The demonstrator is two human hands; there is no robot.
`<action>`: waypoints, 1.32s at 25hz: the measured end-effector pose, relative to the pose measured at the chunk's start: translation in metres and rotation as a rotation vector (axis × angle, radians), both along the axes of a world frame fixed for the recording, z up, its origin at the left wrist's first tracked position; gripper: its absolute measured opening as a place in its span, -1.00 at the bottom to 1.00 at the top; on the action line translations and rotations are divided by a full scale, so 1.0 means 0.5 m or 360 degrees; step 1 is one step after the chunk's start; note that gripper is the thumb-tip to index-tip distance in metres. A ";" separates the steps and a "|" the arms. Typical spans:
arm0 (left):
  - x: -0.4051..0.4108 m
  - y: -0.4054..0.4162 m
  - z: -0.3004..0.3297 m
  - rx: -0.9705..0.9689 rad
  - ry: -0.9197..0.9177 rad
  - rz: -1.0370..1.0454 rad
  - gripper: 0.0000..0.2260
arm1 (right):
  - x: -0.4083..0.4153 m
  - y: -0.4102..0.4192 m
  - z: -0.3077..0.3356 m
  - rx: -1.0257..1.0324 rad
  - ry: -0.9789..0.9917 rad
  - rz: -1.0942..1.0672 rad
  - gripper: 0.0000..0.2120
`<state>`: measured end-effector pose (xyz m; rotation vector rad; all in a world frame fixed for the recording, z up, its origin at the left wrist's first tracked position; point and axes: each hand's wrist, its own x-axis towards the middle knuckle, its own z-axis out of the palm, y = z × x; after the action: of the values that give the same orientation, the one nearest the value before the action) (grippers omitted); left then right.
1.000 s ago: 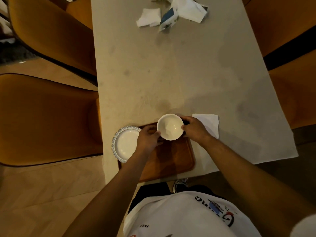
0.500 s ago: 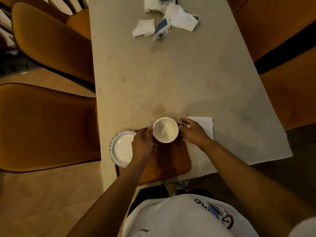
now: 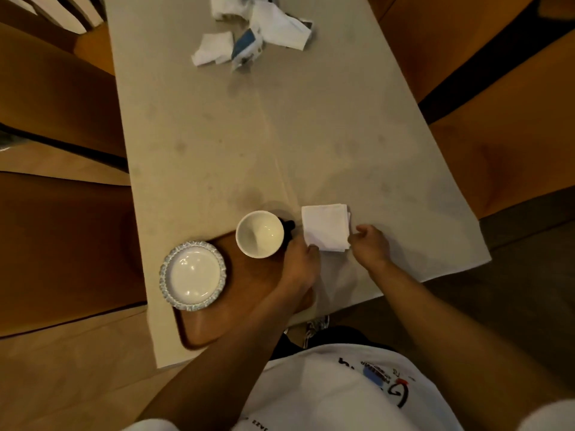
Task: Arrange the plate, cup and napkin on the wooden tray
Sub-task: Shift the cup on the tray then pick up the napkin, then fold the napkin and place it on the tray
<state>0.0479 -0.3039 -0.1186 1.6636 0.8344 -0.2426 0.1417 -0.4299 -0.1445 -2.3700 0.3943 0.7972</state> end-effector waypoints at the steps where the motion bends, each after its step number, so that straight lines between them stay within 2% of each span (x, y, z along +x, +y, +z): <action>1: 0.020 -0.010 -0.018 -0.0035 0.0090 0.0022 -0.69 | 0.003 0.001 -0.001 0.0017 0.0000 -0.0018 -0.54; 4: 0.077 -0.016 -0.034 -0.0177 0.0370 0.0255 -0.57 | 0.001 0.010 -0.009 0.0096 0.0015 0.0004 -0.62; 7: 0.106 -0.016 -0.016 -0.0199 0.0508 0.0433 -0.61 | -0.010 0.006 -0.016 0.0142 -0.0013 0.0094 -0.70; 13: 0.100 -0.041 -0.022 -0.0287 0.0489 0.0526 -0.61 | -0.023 -0.023 -0.032 0.0216 0.0024 0.0163 -0.76; 17: 0.085 -0.049 -0.019 -0.0364 0.0398 0.0491 -0.69 | -0.043 -0.042 -0.030 0.0361 0.0151 -0.0002 -0.75; 20: 0.049 -0.045 0.007 -0.0603 0.0304 0.0500 -0.70 | -0.061 -0.048 -0.014 0.0804 0.0291 -0.0422 -0.81; 22: 0.007 -0.036 0.025 -0.0574 0.0177 0.0465 -0.72 | -0.073 -0.052 0.003 0.1226 0.0541 -0.0665 -0.78; 24: -0.044 -0.026 0.035 -0.0624 0.0088 0.0473 -0.63 | -0.091 -0.054 0.012 0.1425 0.0756 -0.0577 -0.74; 26: -0.099 -0.014 0.040 -0.0735 0.0121 0.0567 -0.55 | -0.121 -0.044 0.022 0.1397 0.0802 -0.0316 -0.73; 29: -0.155 0.011 0.040 -0.0770 0.0226 0.0775 -0.69 | -0.158 -0.009 0.025 0.1171 0.0682 0.0047 -0.70; 33: -0.218 0.069 0.016 -0.0548 0.0341 0.0906 -0.78 | -0.189 0.055 0.019 0.0958 0.0607 0.0217 -0.70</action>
<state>-0.0612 -0.2696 -0.1106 1.0406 1.3102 -0.1552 0.0471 -0.4023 -0.1349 -1.6963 0.1139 1.2384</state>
